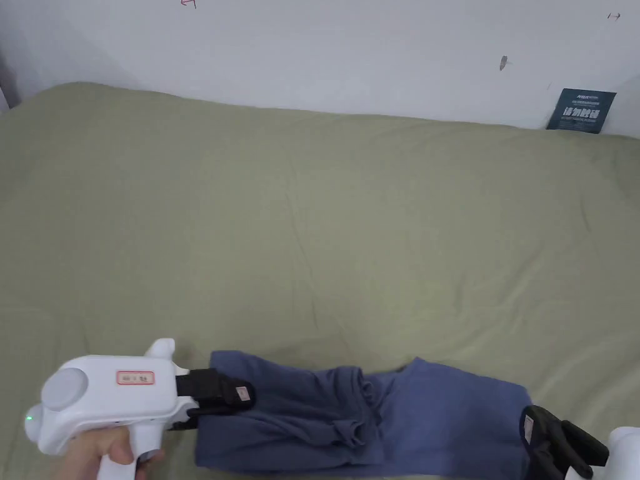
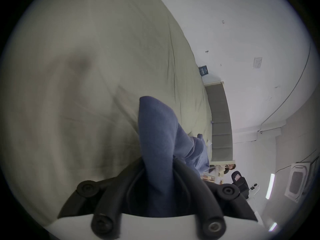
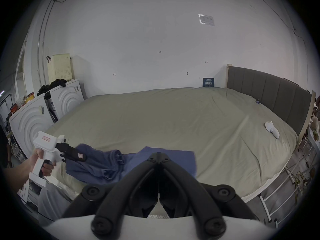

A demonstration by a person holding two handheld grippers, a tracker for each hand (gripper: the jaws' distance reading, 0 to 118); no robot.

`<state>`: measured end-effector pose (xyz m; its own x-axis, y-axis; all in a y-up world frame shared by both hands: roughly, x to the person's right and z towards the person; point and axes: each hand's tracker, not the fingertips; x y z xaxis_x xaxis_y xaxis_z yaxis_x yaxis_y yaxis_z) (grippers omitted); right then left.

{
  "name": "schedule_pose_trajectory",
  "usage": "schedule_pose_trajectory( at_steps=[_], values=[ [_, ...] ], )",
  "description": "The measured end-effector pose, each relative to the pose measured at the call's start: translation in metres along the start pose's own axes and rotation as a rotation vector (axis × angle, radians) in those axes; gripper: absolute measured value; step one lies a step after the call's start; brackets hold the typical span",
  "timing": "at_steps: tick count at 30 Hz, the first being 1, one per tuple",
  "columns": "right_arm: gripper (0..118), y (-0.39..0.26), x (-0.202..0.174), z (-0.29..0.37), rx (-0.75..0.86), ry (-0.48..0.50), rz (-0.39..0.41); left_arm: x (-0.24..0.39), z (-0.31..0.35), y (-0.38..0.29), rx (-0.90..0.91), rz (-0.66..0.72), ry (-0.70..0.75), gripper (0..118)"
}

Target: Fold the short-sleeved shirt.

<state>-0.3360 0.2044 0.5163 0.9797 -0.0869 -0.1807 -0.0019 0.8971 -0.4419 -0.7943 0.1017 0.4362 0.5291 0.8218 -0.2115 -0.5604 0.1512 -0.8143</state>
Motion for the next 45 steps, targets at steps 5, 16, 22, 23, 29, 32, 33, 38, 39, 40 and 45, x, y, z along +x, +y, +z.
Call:
schedule_pose_trajectory(
  at_steps=[5, 16, 22, 23, 29, 32, 33, 38, 39, 40, 45],
  values=[
    [2, 0.000, 0.000, -0.001, 0.012, 0.018, -0.012, 0.010, 0.086, 0.007, 0.111, -0.050, 0.162, 10],
    [2, -0.005, -0.005, -0.004, 0.010, 0.062, -0.019, 0.111, 0.115, -0.006, 0.152, -0.221, 0.513, 10],
    [2, -0.005, 0.004, 0.003, 0.036, 0.008, 0.005, 0.172, 0.041, -0.022, 0.053, -0.391, 0.618, 10],
    [2, -0.004, 0.006, 0.004, 0.038, 0.004, 0.009, 0.181, 0.025, -0.027, 0.027, -0.420, 0.633, 10],
    [2, -0.002, 0.018, 0.006, 0.047, -0.015, -0.020, 0.202, -0.074, -0.048, -0.070, -0.524, 0.696, 10],
    [2, -0.002, 0.024, 0.007, 0.030, -0.035, -0.050, 0.200, -0.122, -0.057, -0.071, -0.555, 0.713, 80],
    [2, -0.002, 0.027, 0.007, 0.015, -0.046, -0.064, 0.195, -0.134, -0.055, -0.094, -0.583, 0.657, 111],
    [2, -0.004, 0.038, 0.013, 0.007, -0.071, -0.101, 0.183, -0.141, -0.051, -0.131, -0.514, 0.537, 118],
    [2, -0.005, 0.039, 0.014, 0.009, -0.072, -0.099, 0.178, -0.129, -0.047, -0.110, -0.502, 0.512, 118],
    [2, -0.006, 0.041, 0.015, 0.009, -0.069, -0.101, 0.187, -0.115, -0.050, -0.092, -0.491, 0.500, 116],
    [2, -0.010, 0.036, 0.007, -0.009, -0.054, -0.108, 0.166, -0.059, -0.041, 0.036, -0.412, 0.331, 35]
  ],
)
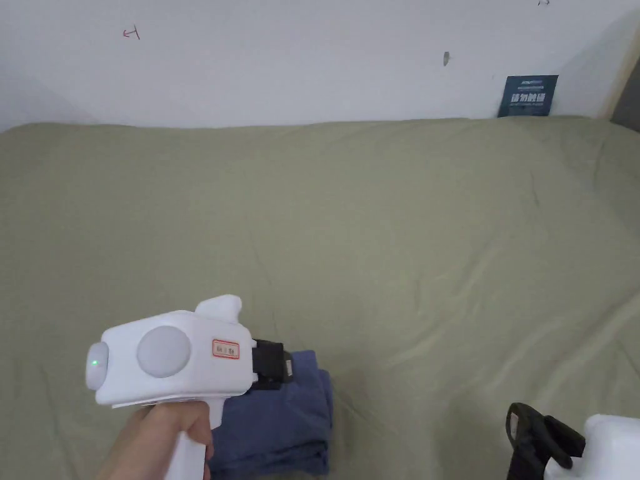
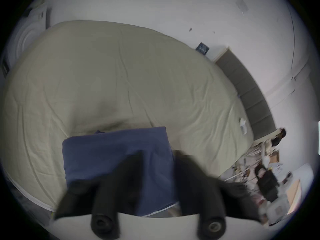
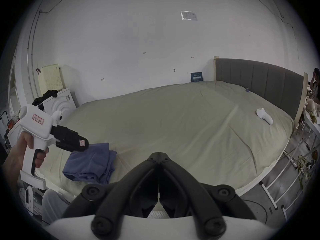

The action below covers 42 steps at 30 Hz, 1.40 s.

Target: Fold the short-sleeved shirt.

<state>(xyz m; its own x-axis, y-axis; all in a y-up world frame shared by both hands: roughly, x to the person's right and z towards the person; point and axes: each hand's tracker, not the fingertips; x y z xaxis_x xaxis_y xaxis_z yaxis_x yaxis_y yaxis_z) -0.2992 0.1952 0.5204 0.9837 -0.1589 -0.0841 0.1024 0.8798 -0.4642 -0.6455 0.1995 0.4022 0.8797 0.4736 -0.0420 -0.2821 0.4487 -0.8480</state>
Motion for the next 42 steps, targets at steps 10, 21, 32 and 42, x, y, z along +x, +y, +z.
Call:
schedule_pose_trajectory(
  at_steps=[10, 21, 32, 42],
  values=[
    [2, -0.009, -0.012, -0.008, -0.065, 0.050, 0.017, -0.062, -0.085, -0.029, -0.138, 0.285, -0.242, 3],
    [2, 0.011, -0.056, -0.072, -0.211, 0.351, -0.061, -0.066, 0.021, -0.016, -0.009, 0.113, -0.176, 4],
    [2, -0.028, -0.094, -0.235, -0.732, 0.902, -0.444, -0.164, 0.053, -0.010, 0.000, 0.199, -0.026, 4],
    [2, -0.069, -0.069, -0.250, -0.826, 0.945, -0.533, -0.173, 0.045, -0.009, -0.044, 0.229, -0.272, 76]
  ],
)
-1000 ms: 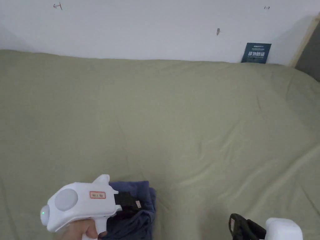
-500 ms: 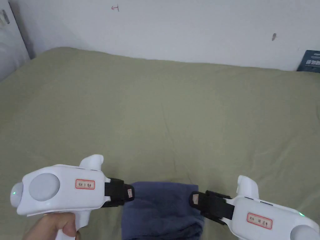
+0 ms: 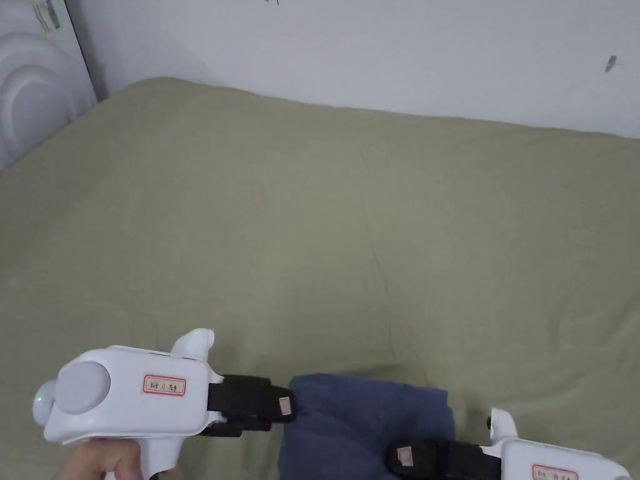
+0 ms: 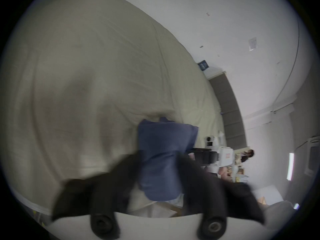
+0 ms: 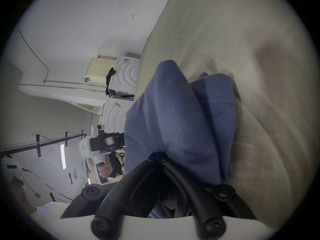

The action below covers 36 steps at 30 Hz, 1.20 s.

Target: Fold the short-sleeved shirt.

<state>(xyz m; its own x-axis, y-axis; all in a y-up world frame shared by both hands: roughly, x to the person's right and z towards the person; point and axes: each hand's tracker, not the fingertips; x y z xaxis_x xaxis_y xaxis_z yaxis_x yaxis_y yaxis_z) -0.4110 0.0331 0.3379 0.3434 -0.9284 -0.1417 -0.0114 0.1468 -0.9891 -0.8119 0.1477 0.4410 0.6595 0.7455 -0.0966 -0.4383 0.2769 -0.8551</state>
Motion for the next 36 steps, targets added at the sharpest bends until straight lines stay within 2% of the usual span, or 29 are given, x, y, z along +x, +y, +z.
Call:
schedule_pose_trajectory(
  at_steps=[1, 3, 6, 8, 10, 12, 13, 14, 15, 16, 20, 24, 26, 30, 36],
  values=[
    [2, 0.002, 0.003, 0.001, -0.001, 0.007, -0.009, 0.007, -0.007, -0.002, -0.035, 0.021, -0.038, 118],
    [2, 0.004, 0.009, 0.002, -0.003, 0.026, -0.032, 0.012, -0.022, 0.016, -0.060, 0.053, -0.140, 118],
    [2, 0.003, 0.008, 0.002, -0.001, 0.032, -0.035, 0.007, -0.050, 0.026, -0.107, 0.031, -0.098, 116],
    [2, 0.003, 0.009, 0.002, 0.005, 0.039, -0.042, 0.008, -0.068, 0.037, -0.124, -0.002, -0.110, 107],
    [2, 0.003, 0.011, 0.002, 0.010, 0.045, -0.053, -0.015, -0.079, 0.013, -0.134, 0.019, -0.144, 99],
    [2, 0.002, 0.011, 0.003, 0.018, 0.046, -0.060, -0.019, -0.079, 0.015, -0.097, -0.002, -0.145, 97],
    [2, 0.001, 0.010, 0.003, 0.020, 0.046, -0.062, -0.016, -0.073, 0.004, -0.085, -0.012, -0.122, 89],
    [2, 0.002, 0.010, 0.004, 0.024, 0.044, -0.060, -0.016, -0.070, 0.004, -0.060, -0.026, -0.030, 62],
    [2, 0.002, 0.007, 0.005, 0.027, 0.035, -0.050, -0.019, -0.068, 0.005, -0.085, -0.030, -0.056, 40],
    [2, 0.001, 0.003, 0.006, 0.030, 0.025, -0.038, -0.023, -0.066, 0.007, -0.107, -0.008, -0.095, 39],
    [2, -0.004, -0.019, 0.013, 0.050, -0.045, 0.029, -0.020, -0.060, 0.012, -0.121, -0.051, -0.069, 39],
    [2, -0.009, -0.046, 0.031, 0.113, -0.108, 0.141, -0.025, -0.029, 0.029, -0.143, -0.096, -0.050, 39],
    [2, -0.010, -0.058, 0.042, 0.138, -0.141, 0.193, -0.037, -0.002, 0.045, -0.121, -0.114, 0.013, 39],
    [2, -0.012, -0.072, 0.061, 0.196, -0.205, 0.239, -0.072, 0.073, 0.083, -0.085, -0.088, 0.179, 39],
    [2, -0.011, -0.083, 0.080, 0.265, -0.250, 0.253, -0.136, 0.158, 0.143, -0.056, -0.025, 0.413, 39]
  ],
)
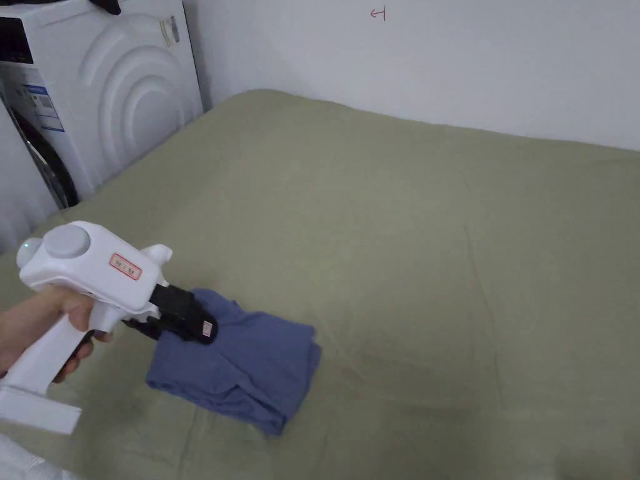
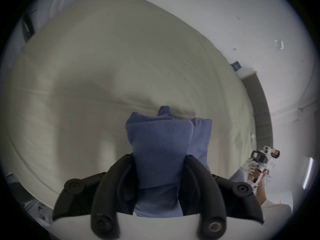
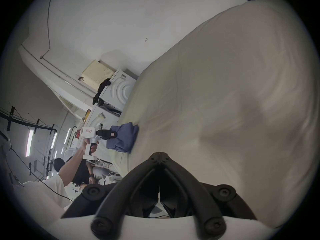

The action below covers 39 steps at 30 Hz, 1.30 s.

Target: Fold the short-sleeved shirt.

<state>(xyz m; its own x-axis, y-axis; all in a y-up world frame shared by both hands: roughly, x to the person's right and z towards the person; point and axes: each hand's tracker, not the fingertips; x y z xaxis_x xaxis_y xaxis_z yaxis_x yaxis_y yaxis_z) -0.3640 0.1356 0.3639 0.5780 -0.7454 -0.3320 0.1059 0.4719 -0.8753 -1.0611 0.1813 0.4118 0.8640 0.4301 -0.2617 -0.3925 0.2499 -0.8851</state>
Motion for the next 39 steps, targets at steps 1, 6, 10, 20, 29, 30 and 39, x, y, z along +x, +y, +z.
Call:
schedule_pose_trajectory(
  at_steps=[1, 6, 10, 20, 29, 30, 39],
  values=[
    [2, 0.001, 0.000, 0.002, 0.010, -0.005, 0.001, 0.006, 0.005, 0.001, 0.001, 0.004, 0.003, 39],
    [2, 0.011, -0.001, 0.010, 0.047, -0.021, 0.003, -0.009, 0.003, 0.020, -0.016, -0.004, 0.034, 39],
    [2, 0.016, -0.001, 0.012, 0.054, -0.026, 0.013, 0.006, 0.001, 0.013, 0.003, -0.072, 0.165, 98],
    [2, 0.020, -0.026, 0.038, 0.118, -0.011, 0.107, 0.017, 0.046, -0.007, 0.245, -0.028, 0.204, 94],
    [2, 0.028, -0.083, 0.072, 0.379, -0.344, 0.417, 0.203, 0.021, -0.105, 0.574, -0.180, 0.197, 3],
    [2, 0.027, -0.091, 0.074, 0.411, -0.419, 0.464, 0.227, 0.020, -0.117, 0.654, -0.226, 0.204, 3],
    [2, 0.002, -0.157, 0.094, 0.740, -0.717, 0.695, 0.398, 0.011, -0.202, 1.032, -0.448, 0.229, 3]
  ],
)
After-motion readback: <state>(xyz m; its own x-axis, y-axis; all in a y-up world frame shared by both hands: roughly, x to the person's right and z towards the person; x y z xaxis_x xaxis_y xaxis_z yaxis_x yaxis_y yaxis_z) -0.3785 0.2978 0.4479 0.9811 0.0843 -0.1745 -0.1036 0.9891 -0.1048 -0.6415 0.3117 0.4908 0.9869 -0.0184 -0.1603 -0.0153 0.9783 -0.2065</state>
